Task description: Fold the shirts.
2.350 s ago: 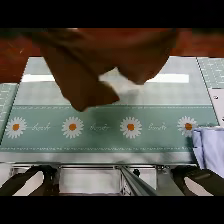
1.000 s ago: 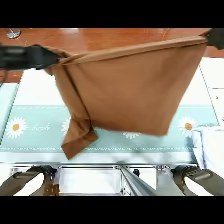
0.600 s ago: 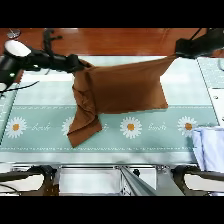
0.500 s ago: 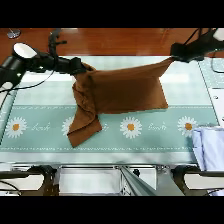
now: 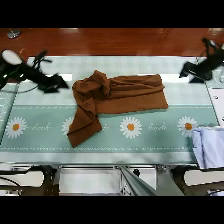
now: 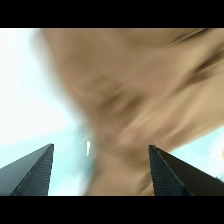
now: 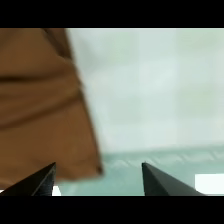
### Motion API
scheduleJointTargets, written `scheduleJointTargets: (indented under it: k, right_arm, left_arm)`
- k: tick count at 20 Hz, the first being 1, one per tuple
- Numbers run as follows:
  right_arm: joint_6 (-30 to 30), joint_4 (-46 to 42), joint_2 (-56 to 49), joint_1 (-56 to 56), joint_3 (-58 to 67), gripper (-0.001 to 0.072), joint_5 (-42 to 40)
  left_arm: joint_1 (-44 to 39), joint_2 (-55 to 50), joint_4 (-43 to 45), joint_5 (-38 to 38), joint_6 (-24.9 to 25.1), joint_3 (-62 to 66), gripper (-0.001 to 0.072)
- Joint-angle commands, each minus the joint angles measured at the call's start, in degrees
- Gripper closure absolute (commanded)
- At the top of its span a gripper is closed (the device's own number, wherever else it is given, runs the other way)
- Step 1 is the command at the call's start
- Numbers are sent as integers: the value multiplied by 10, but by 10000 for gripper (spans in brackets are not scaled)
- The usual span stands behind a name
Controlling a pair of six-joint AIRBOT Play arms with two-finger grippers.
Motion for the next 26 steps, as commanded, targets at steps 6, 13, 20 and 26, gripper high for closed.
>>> scheduleJointTargets:
  k: [6,13,20,26]
  right_arm:
    - [-108,180,222,-85,-425,97,-160]
    - [-151,244,230,-85,-482,97,-164]
    - [-129,230,226,-70,-482,97,-218]
    - [-86,213,169,-43,-468,97,-241]
  left_arm:
    - [96,121,-179,81,115,-382,7]
    - [-35,112,-262,186,132,-398,7]
    - [-84,108,-266,210,132,-398,173]
    - [-92,108,-266,195,134,-377,685]
